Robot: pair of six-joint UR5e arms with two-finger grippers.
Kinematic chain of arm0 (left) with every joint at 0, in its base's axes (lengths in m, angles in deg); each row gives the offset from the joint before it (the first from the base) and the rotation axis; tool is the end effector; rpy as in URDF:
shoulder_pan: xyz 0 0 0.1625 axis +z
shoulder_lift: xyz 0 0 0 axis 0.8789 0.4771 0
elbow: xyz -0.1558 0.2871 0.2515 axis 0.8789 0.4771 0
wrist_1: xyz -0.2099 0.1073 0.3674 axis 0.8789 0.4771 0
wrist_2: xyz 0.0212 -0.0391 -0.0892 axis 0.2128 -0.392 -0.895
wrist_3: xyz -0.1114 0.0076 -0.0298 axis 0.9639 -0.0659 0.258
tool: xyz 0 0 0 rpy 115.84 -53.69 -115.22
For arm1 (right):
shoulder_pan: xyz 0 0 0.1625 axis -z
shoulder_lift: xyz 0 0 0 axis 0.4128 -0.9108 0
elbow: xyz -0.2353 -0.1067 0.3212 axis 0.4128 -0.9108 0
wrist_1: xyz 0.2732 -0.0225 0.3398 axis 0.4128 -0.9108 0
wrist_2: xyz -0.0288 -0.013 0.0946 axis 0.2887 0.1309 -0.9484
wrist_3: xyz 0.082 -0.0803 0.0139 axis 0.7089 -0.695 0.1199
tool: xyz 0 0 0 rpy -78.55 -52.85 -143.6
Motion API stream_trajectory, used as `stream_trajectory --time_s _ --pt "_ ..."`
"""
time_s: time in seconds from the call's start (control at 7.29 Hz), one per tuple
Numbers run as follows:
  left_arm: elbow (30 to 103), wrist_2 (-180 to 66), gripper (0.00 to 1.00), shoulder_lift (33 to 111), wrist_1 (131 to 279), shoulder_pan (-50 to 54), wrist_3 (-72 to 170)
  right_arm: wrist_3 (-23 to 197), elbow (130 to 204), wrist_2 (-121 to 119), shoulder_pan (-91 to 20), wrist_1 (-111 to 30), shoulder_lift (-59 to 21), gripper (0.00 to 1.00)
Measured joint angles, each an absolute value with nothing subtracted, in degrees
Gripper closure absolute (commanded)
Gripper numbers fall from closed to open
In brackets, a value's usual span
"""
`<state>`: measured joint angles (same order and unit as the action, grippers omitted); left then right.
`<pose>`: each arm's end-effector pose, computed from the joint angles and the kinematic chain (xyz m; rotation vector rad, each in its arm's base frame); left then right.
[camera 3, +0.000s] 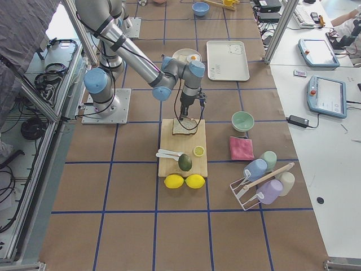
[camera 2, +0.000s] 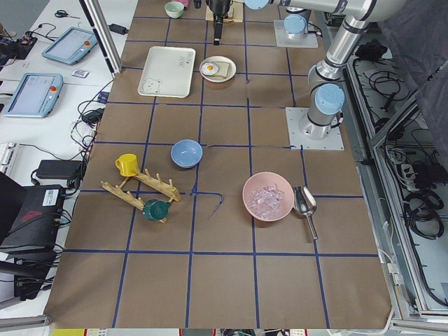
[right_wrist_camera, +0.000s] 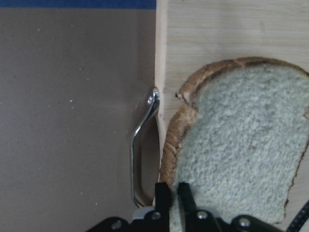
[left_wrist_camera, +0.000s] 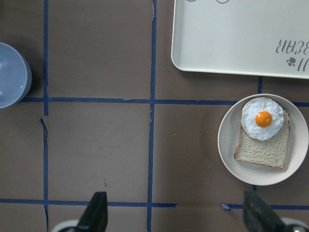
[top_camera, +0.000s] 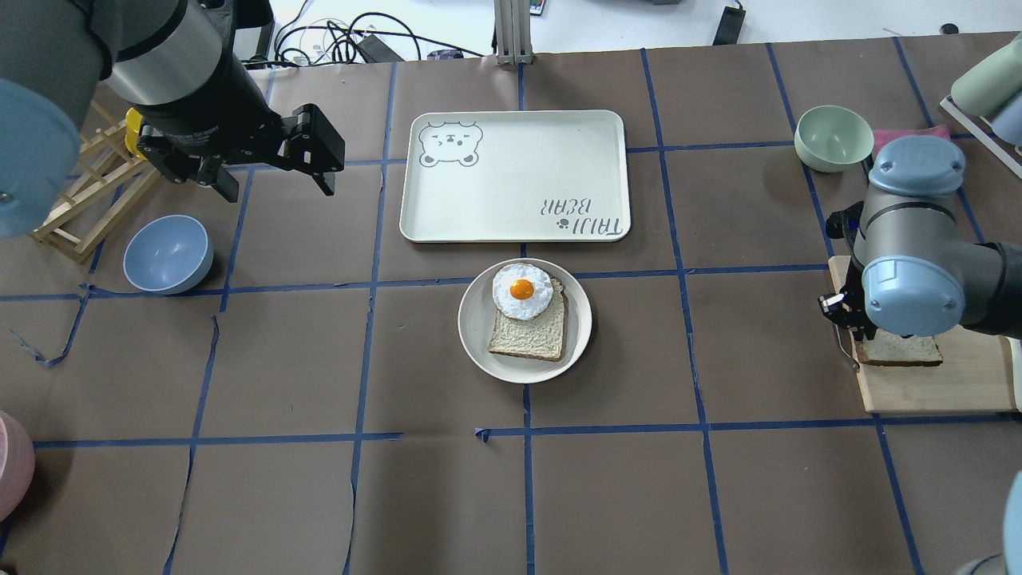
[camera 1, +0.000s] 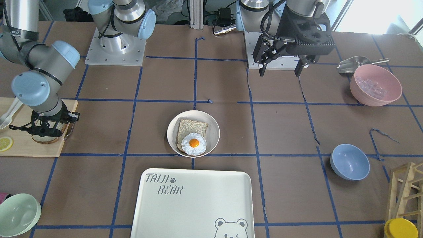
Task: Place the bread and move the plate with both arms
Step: 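Lower the right gripper and pinch the bread slice's edge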
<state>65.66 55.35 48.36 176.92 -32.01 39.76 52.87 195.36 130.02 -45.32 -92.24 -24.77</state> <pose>-0.1620 -0.4870 0.4964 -0.0515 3.1329 -0.1531 -0.0738 -0.4822 0.1452 -0.0376 -2.8707 -0.3083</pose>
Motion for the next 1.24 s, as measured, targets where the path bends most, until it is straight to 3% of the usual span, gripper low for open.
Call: stream_trajectory --time_s 1.24 --pt "65.66 55.36 0.00 48.36 176.93 -32.01 39.76 53.05 195.04 130.17 -45.77 -90.48 -29.32 1.00"
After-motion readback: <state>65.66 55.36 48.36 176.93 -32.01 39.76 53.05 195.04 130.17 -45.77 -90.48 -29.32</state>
